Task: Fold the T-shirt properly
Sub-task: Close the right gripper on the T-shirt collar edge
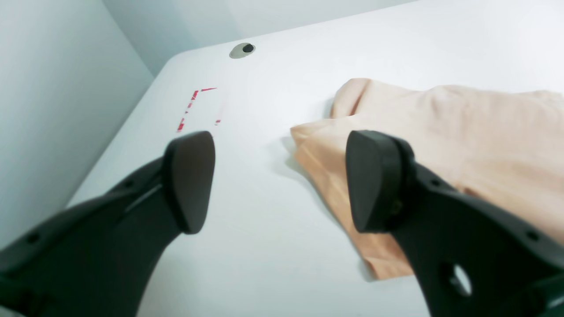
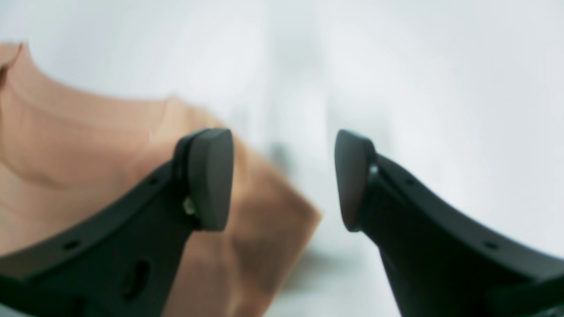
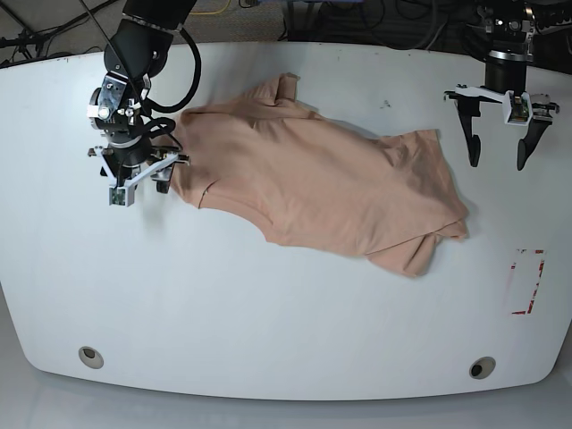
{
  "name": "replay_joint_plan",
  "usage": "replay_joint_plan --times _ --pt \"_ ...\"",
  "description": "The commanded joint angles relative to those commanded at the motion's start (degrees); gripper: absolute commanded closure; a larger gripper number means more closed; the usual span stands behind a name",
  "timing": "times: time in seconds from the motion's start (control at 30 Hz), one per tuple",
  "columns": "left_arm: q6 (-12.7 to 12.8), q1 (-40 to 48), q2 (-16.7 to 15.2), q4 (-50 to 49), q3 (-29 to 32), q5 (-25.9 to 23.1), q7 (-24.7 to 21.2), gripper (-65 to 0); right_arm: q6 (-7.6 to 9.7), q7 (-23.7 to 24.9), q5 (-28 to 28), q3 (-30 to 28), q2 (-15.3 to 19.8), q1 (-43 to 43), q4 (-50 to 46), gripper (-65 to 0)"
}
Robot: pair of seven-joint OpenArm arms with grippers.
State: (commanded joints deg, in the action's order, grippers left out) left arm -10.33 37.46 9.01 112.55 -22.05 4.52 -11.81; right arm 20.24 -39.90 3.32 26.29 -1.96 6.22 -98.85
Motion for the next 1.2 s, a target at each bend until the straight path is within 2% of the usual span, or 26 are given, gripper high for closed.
replay_joint_plan --times 0.27,0.8,1.2 --pt "-0.04 -0.38 -0.42 -0.22 0.13 -0.15 0.04 -43.4 0.40 0.72 -0.29 0.89 -0.09 1.41 0.22 -34.6" --pt "-0.30 -2.17 -0.96 -0.17 -0.14 0.12 0.05 -43.6 -0.11 3.13 -0.13 -1.03 1.60 -5.88 10.45 -34.7" --pt "-0.23 -2.40 -1.07 -0.26 -0.24 -0.19 0.26 -43.6 0.25 1.86 -0.39 -1.79 1.92 -8.06 13.51 -33.9"
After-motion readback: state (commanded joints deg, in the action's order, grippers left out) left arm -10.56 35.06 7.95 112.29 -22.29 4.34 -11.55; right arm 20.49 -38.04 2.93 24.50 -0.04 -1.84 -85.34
